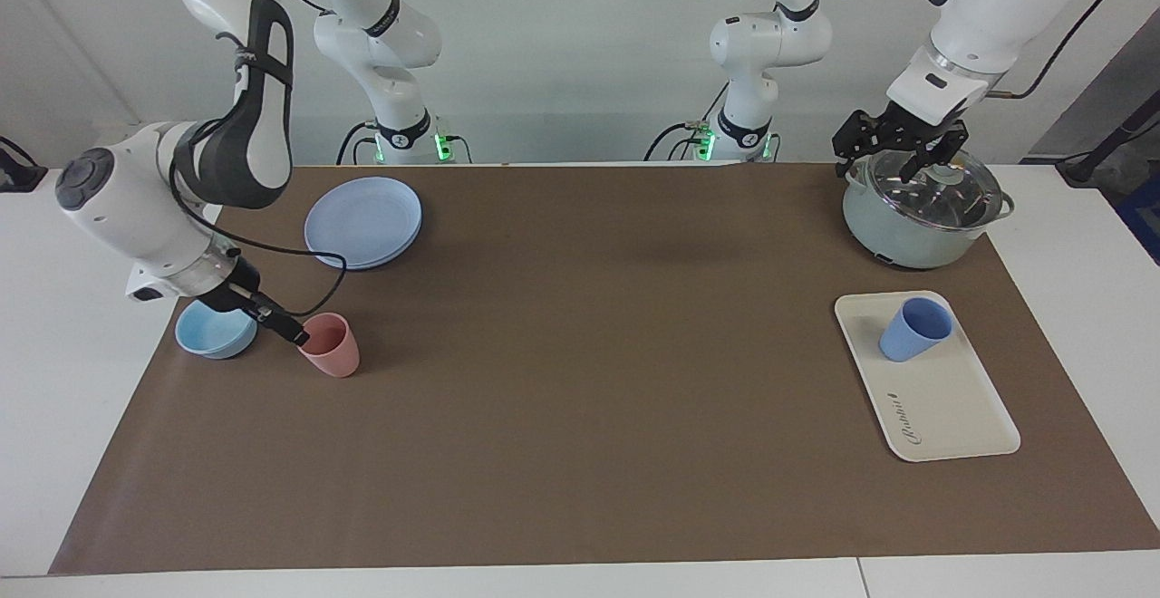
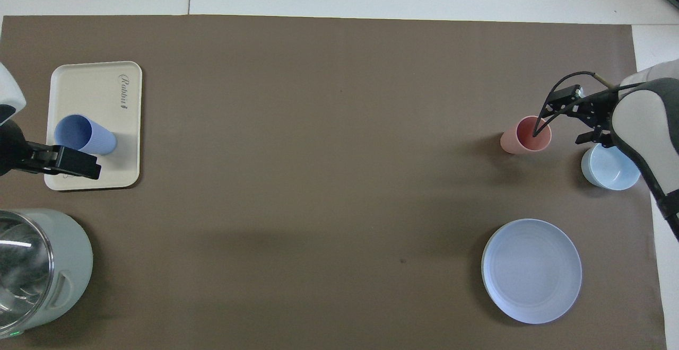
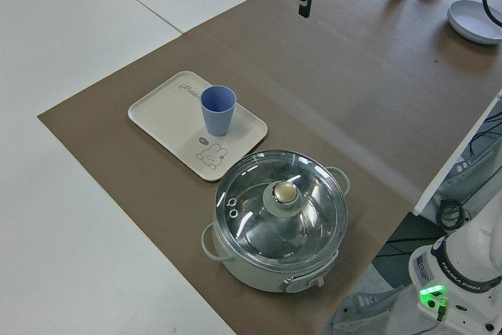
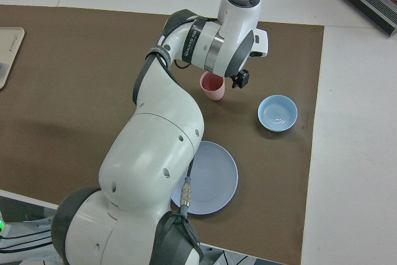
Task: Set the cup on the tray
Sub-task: 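Set the pink cup down with the right gripper while the left gripper withdraws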
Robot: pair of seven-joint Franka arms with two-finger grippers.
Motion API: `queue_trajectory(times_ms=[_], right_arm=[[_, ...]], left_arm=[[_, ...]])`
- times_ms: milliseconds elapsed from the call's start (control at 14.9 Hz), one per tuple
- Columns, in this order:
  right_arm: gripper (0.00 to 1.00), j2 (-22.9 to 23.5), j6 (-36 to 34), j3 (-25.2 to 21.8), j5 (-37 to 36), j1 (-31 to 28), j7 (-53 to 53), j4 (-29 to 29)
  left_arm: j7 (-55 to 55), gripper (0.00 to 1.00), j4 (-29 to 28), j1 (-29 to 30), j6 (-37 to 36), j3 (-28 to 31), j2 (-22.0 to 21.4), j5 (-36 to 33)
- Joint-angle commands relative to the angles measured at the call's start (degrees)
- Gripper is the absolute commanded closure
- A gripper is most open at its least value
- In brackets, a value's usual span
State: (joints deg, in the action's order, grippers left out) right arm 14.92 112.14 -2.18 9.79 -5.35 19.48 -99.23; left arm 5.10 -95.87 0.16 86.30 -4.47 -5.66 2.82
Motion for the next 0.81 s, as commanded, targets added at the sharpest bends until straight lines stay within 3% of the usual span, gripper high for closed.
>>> queue_trajectory(times_ms=[0,202,403,739], right_arm=[[0.01,-4.1,0.4,0.7,-3.6,3.3,-4.8,-1.8],[0.01,-9.6,-0.9,0.7,-8.0,7.0,-5.2,-3.4],[0.01,-12.9,-7.0,0.9,-11.6,11.1,-6.5,-3.0],[0.01,-13.4,-11.4,0.5,-11.8,10.7,-7.3,6.0]], left_arm=[[0.4,0.0,-2.7,0.2,1.0,-0.4,-2.3,-1.4],[0.7,0.0,-2.7,0.8,0.8,-0.2,-2.3,-1.5],[0.4,0.0,-0.8,1.0,-0.6,-0.4,-1.7,-4.2],[-3.9,0.0,-1.8,1.2,1.6,-0.1,-1.8,-2.5]])
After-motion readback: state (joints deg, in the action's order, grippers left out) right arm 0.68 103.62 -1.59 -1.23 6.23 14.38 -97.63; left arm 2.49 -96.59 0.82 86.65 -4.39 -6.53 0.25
